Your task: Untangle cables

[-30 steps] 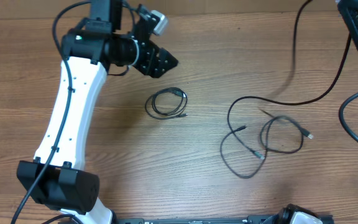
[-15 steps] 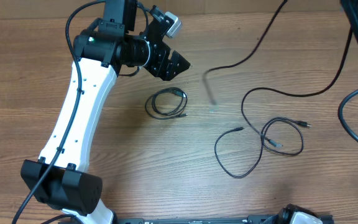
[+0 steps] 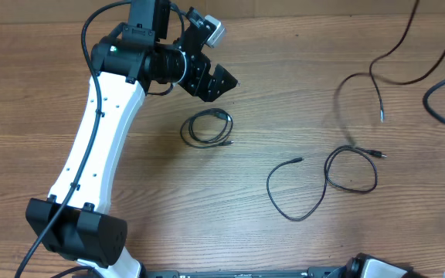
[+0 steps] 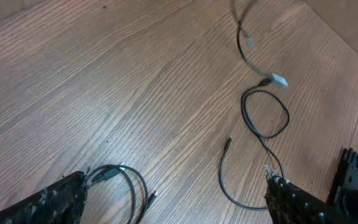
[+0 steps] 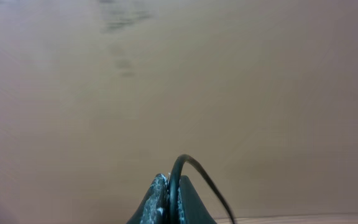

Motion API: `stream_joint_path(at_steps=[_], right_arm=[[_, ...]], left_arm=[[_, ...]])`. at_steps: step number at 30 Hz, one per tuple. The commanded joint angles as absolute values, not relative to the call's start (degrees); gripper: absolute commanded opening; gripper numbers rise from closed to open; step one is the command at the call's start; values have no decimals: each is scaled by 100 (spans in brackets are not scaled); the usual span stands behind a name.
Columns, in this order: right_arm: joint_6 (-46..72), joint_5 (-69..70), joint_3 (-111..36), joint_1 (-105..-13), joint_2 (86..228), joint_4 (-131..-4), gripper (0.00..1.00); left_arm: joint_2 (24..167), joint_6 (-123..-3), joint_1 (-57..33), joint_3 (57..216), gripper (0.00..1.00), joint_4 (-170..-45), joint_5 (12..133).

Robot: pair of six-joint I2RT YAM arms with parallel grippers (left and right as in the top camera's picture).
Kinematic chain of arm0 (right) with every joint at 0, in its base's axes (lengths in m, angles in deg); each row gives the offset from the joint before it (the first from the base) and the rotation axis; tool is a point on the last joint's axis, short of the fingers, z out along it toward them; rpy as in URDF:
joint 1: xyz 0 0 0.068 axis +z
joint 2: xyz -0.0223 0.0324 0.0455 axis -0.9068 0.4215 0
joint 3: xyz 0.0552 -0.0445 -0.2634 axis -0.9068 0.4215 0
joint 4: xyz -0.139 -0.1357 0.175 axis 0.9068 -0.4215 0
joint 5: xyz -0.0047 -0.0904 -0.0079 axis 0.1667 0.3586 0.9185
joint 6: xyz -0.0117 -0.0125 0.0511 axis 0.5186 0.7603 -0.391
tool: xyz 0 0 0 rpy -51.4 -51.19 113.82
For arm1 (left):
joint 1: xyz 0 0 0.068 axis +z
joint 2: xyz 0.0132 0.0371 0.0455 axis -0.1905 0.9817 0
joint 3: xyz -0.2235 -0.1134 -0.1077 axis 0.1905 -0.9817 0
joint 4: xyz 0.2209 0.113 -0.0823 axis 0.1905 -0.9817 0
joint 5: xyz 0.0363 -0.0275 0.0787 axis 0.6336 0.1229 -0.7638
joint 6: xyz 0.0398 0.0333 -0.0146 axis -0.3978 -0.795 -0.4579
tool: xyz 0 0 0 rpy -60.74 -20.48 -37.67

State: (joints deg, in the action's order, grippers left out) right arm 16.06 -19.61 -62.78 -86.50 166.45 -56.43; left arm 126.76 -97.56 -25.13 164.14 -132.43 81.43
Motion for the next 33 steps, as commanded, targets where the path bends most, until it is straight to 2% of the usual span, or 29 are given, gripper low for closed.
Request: stream_joint_path(at_steps=[1,7,16,17,18,19,21,22,26,33], right_arm=[[2504,-300,-6341,-8967,17008,-5609,4],[3053,817,-6341,-9671,17751,-5525,4],[3048,858,-6341,-10121,18457,-5954,4],[3048,858,-6341,-10121,18500,-6028,7],[3046,856,-6341,-10121,18527,-6078,18],[3046,856,-6341,-10119,18544,-6120,36],[3044,856,-6341,-10119,18544,-6210,80],[3046,856,-6341,-10119,18542,-6221,98],[3022,845,-6341,-10112,18535,-6446,100],[3022,-711,-6341,-10103,18535,-7180,100]], left_arm=[[12759,-9739,-2494,16462,92,-13261,8125],[12759,-9741,-2494,16462,96,-13300,8123],[12759,-9741,-2494,16462,97,-13302,8123],[12759,-9741,-2494,16462,97,-13300,8123],[12759,-9741,-2494,16462,98,-13298,8123],[12759,-9741,-2494,16462,98,-13298,8123],[12759,-9741,-2494,16462,98,-13302,8125],[12759,-9739,-2494,16462,98,-13306,8125],[12759,-9739,-2494,16462,98,-13302,8125],[12759,-9739,-2494,16462,98,-13300,8125]])
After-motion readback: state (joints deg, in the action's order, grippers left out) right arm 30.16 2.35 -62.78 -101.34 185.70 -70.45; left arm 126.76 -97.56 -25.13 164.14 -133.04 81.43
